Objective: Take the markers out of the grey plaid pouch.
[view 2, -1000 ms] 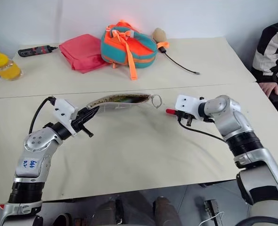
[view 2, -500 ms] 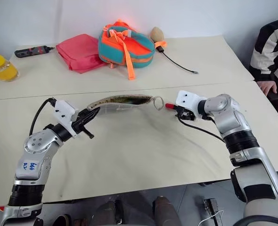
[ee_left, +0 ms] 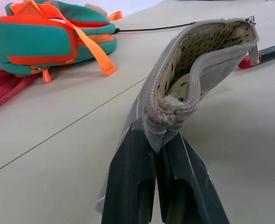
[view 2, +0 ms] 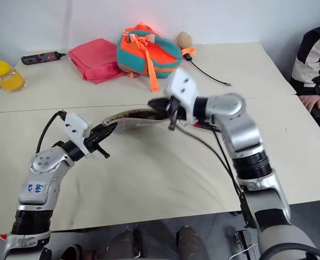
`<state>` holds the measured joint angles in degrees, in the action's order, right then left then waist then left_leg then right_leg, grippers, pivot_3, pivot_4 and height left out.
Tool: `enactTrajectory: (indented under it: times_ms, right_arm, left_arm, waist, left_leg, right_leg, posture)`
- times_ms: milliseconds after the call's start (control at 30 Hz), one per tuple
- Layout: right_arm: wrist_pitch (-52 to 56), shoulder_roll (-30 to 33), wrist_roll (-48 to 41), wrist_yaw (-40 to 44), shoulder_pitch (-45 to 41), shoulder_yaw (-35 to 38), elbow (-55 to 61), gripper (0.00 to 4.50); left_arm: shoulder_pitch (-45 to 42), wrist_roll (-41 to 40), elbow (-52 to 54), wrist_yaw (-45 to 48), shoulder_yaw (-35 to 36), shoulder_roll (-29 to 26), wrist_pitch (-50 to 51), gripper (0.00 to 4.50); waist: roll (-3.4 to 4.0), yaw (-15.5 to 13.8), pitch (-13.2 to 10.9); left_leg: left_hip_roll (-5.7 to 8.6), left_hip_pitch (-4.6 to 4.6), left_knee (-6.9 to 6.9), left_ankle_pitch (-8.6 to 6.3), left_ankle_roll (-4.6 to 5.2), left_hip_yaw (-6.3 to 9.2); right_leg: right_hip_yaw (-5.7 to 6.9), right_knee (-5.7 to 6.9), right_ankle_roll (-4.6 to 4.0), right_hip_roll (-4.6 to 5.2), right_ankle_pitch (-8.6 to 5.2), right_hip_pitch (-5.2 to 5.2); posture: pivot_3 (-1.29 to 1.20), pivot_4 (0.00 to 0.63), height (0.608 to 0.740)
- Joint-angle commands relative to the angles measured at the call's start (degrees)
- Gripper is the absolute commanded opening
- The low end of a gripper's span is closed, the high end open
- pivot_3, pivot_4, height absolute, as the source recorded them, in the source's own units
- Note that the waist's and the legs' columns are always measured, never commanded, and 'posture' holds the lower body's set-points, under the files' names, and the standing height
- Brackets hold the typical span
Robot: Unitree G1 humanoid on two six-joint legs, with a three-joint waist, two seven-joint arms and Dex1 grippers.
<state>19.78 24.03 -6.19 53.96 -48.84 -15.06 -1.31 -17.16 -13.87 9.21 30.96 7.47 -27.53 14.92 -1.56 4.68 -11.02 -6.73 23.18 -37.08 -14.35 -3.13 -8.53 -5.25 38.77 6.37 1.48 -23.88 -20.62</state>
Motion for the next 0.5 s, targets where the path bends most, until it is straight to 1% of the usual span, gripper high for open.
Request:
enactTrajectory:
  times_ms: [33,167,300,433,500]
  right_arm:
    - [-5.19,0.15,4.48,-2.65,-1.02,-1.26,-1.6,0.03]
    - [-7.59,-0.14,5.48,-3.61,-2.37,-0.55,-5.89,0.03]
    - [-7.98,0.12,5.14,-2.37,-3.11,-0.38,-7.32,0.03]
    - [-13.04,3.55,11.96,-0.23,-3.27,-5.54,-8.93,0.03]
    - [-14.53,4.63,13.58,1.61,-5.27,-6.68,-9.85,0.03]
  left_arm:
    - [-0.29,-1.66,4.3,0.8,-0.42,0.17,0.16,0.0]
    - [0.63,-3.42,6.27,2.39,-0.91,-0.15,2.0,0.0]
    - [0.42,-3.64,6.2,3.02,-0.9,-0.67,3.01,0.0]
    - [-0.53,-7.34,6.66,3.68,-0.6,0.53,6.33,0.0]
    - [-0.2,-10.27,8.25,5.56,-1.43,0.14,9.57,0.0]
  waist:
    - [0.0,0.13,0.0]
    - [0.0,0.26,0.0]
    - [0.0,0.33,0.0]
    - [0.0,0.27,0.0]
    - [0.0,0.27,0.0]
  left_leg:
    - [0.0,0.0,0.0,0.0,0.0,-0.01]
    - [-0.03,-0.01,0.02,0.0,0.0,-0.03]
    - [-0.04,-0.03,0.02,0.0,-0.01,-0.02]
    - [-0.03,-0.03,0.01,0.0,-0.01,0.01]
    - [-0.02,-0.03,0.02,0.0,0.0,0.01]
  right_leg:
    - [-0.01,0.0,0.0,-0.01,0.0,-0.01]
    - [0.0,0.02,0.0,-0.03,0.0,-0.01]
    - [-0.01,0.02,0.0,-0.05,0.0,-0.03]
    - [-0.01,-0.02,0.0,-0.03,0.0,-0.03]
    - [-0.02,-0.02,0.0,-0.02,0.0,-0.02]
  posture:
    - [0.0,0.15,0.74]
    - [0.0,0.15,0.74]
    - [0.0,0.15,0.74]
    - [0.0,0.15,0.74]
    - [0.0,0.15,0.74]
